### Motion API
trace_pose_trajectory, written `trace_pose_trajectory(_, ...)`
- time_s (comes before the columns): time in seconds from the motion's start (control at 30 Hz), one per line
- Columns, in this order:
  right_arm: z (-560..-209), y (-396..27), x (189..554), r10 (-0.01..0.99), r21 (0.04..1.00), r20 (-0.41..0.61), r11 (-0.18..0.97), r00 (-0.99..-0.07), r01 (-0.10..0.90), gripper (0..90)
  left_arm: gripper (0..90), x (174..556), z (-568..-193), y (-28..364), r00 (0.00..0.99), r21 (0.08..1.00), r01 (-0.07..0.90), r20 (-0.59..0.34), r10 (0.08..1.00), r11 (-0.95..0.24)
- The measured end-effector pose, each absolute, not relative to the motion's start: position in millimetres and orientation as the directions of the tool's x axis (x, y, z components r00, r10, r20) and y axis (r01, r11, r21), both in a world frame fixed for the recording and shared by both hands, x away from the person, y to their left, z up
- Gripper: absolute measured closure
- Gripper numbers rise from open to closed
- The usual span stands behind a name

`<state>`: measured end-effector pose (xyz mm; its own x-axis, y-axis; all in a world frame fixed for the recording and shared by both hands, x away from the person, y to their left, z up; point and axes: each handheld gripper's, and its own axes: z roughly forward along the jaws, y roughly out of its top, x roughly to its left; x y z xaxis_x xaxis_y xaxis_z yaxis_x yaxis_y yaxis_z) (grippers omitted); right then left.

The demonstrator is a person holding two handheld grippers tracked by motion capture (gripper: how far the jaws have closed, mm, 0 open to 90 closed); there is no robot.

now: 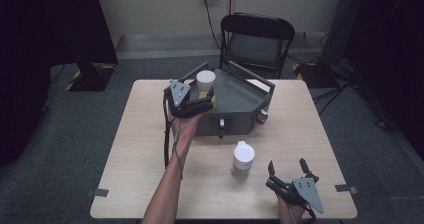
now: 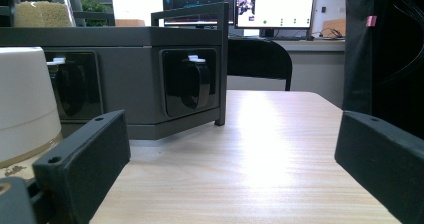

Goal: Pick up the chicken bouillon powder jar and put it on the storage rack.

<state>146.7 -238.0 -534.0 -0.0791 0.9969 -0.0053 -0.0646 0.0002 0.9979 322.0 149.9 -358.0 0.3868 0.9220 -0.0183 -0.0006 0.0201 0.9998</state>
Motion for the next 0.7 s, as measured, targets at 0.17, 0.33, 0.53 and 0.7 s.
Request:
trace_pose_trajectory(0.17, -534, -238, 147, 0.997, 0.998, -0.006, 0.001, -0.079, -0.064, 0.2, 0.0, 314, -366, 150, 0.39, 1.0, -0.013, 0.001, 0.921, 0.004)
trace_pose_trajectory(0.33, -534, -238, 147, 0.997, 0.998, -0.005, 0.0, -0.079, -0.065, 0.2, 0.0, 306, -373, 153, 0.398, 1.0, -0.013, 0.001, 0.917, 0.004)
trace_pose_trajectory(0.53, -534, -238, 147, 0.997, 0.998, -0.006, 0.001, -0.079, -0.065, 0.2, 0.0, 302, -374, 154, 0.397, 1.0, -0.016, 0.008, 0.918, -0.002)
trace_pose_trajectory(0.7, -534, -238, 147, 0.997, 0.998, -0.006, 0.001, -0.079, -0.065, 0.2, 0.0, 293, -380, 158, 0.398, 0.999, -0.039, -0.008, 0.917, 0.026)
